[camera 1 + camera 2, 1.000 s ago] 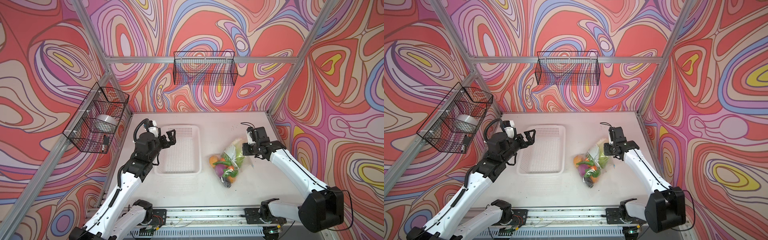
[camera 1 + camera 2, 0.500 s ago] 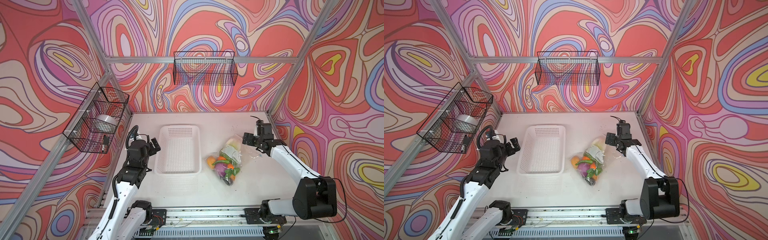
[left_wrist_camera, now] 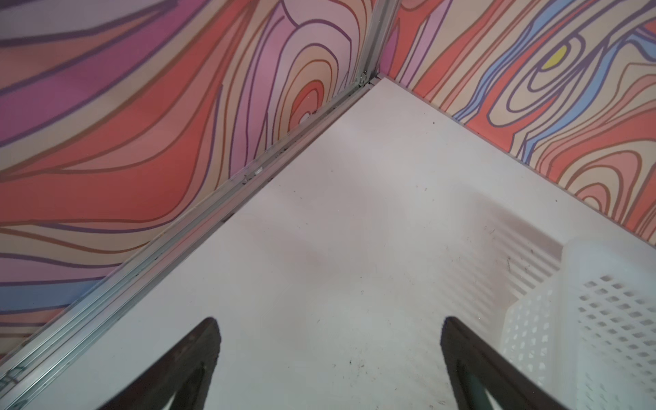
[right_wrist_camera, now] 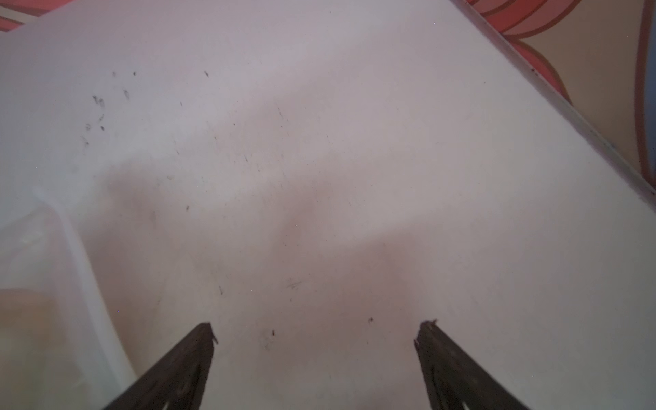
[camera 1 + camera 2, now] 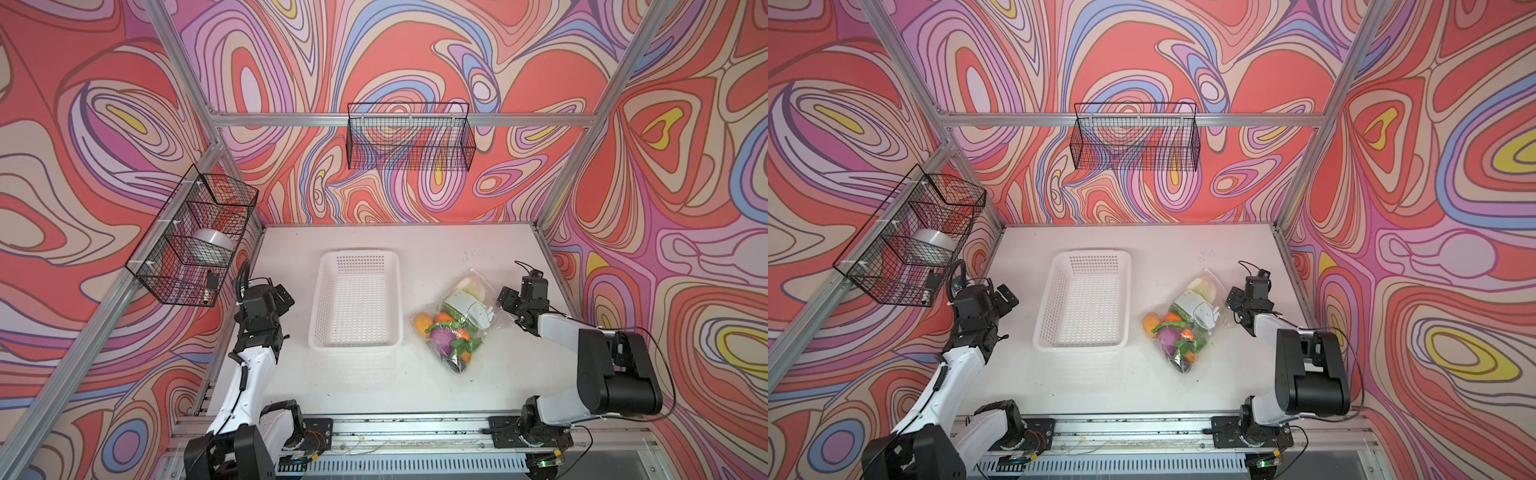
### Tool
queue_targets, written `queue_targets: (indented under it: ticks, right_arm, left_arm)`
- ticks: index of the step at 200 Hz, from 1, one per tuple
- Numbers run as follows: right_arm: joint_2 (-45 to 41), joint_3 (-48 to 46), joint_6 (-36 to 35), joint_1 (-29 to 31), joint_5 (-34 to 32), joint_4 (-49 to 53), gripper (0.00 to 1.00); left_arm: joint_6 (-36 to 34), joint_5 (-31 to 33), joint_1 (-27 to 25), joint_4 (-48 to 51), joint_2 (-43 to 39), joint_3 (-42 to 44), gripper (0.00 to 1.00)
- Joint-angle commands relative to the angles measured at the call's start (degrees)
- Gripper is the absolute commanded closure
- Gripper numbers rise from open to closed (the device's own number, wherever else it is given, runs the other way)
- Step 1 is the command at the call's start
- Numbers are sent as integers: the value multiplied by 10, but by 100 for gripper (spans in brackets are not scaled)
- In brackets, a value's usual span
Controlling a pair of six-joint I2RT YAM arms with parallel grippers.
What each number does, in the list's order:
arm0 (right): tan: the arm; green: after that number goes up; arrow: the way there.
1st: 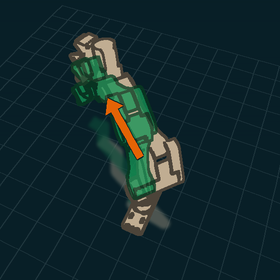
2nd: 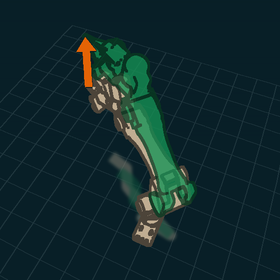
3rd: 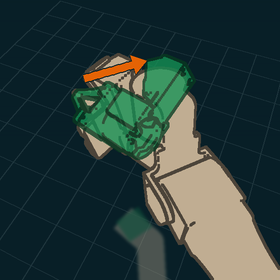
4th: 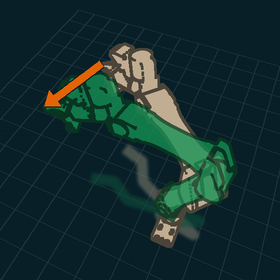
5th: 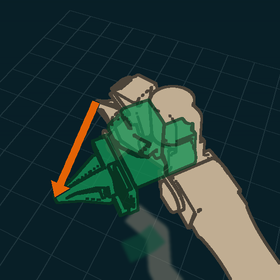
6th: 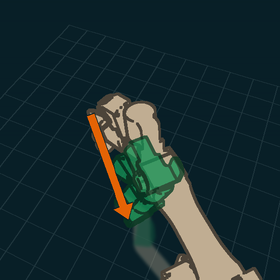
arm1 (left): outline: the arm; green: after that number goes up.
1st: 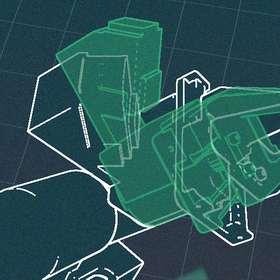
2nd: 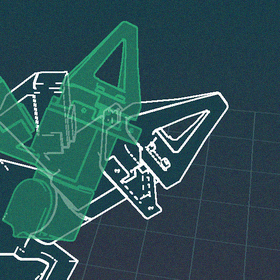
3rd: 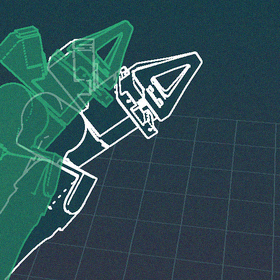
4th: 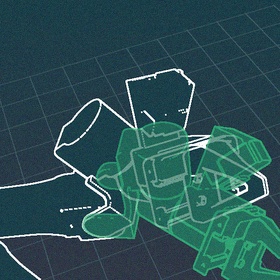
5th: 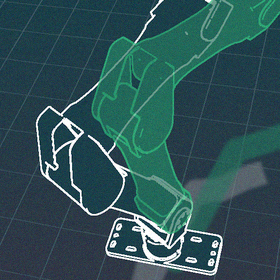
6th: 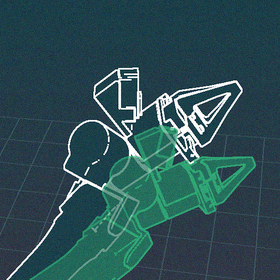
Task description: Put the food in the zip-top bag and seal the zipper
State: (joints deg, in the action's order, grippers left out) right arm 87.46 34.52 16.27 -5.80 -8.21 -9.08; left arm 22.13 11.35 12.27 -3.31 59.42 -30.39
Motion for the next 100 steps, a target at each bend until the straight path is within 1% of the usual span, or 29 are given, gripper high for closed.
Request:
queue_targets:
  ticks: [1,21,35,50,65,78,86,100]
  right_arm:
    - [17,-2,-18,4,-12,-154,8]
    - [40,-15,-45,4,-13,-252,9]
    - [59,-21,-60,6,-13,-298,9]
    - [65,-10,-72,14,-15,-285,9]
    - [70,-6,-89,31,-21,-289,10]
    - [80,-14,-117,53,-24,-317,10]
    - [89,-24,-135,70,-44,-353,10]
    - [86,-37,-138,78,-53,-367,10]
  left_arm:
    - [-52,-53,2,-123,37,18,0]
    - [-52,-90,1,-187,63,46,0]
    - [-59,-111,2,-228,80,61,0]
    - [-69,-127,-1,-255,102,68,0]
    - [-81,-121,-12,-310,128,84,0]
    - [-95,-107,-30,-361,152,93,0]
    - [-113,-105,-43,-363,168,88,0]
    - [-139,-91,-70,-390,196,89,0]
